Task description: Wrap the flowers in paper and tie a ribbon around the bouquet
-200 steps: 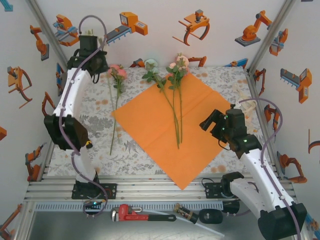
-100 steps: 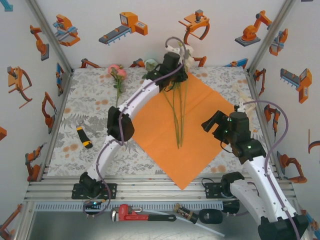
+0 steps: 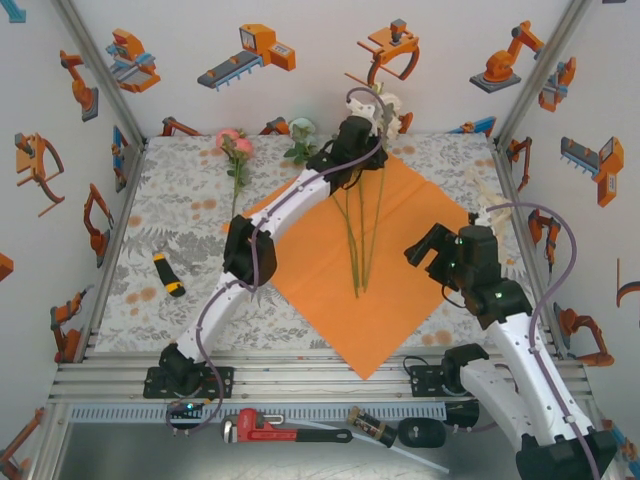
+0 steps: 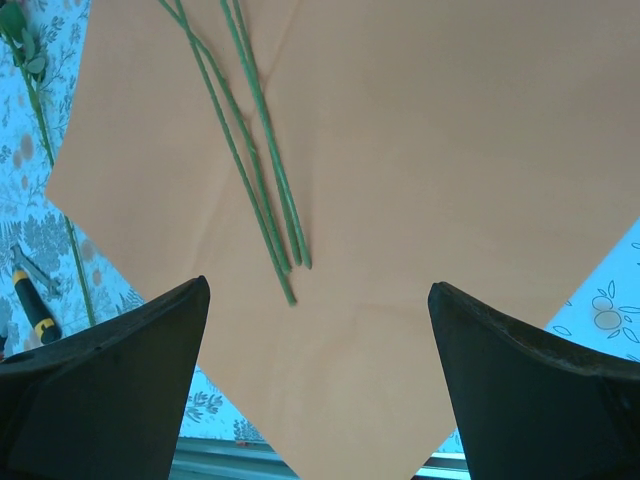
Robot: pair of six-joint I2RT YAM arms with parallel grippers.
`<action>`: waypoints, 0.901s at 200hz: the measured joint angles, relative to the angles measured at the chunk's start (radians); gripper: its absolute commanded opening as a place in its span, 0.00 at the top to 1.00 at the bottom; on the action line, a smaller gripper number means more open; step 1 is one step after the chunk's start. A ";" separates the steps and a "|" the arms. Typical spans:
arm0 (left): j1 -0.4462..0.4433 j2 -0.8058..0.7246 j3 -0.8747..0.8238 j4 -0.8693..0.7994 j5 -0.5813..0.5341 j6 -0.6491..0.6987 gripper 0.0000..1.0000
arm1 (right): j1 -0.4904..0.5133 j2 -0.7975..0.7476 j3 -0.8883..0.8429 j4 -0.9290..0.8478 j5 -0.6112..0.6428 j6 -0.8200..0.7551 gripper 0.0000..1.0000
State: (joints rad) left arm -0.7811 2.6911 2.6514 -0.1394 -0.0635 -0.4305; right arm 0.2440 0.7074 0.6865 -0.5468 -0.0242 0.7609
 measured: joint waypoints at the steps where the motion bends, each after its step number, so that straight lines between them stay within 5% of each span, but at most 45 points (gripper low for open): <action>1: 0.000 0.004 0.001 0.004 -0.001 0.003 0.99 | 0.000 0.000 0.000 0.000 0.000 0.000 0.19; 37: 0.004 0.076 0.003 0.056 -0.031 0.075 0.68 | 0.000 -0.018 0.000 -0.021 0.016 -0.008 0.19; 111: 0.008 0.048 -0.040 0.063 -0.033 0.146 0.57 | 0.000 0.004 0.000 -0.026 0.019 -0.016 0.19; 141: 0.016 -0.229 -0.335 -0.004 -0.018 0.145 0.46 | 0.000 0.022 0.004 -0.024 0.021 -0.027 0.21; 180: 0.124 -0.835 -0.891 -0.008 -0.044 0.088 0.43 | 0.042 0.180 0.087 0.029 -0.013 -0.083 0.23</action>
State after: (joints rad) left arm -0.6575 1.8561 1.7603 -0.1478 -0.1074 -0.3424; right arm 0.2855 0.8875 0.7738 -0.5182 -0.0368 0.6777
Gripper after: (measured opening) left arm 0.563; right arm 0.772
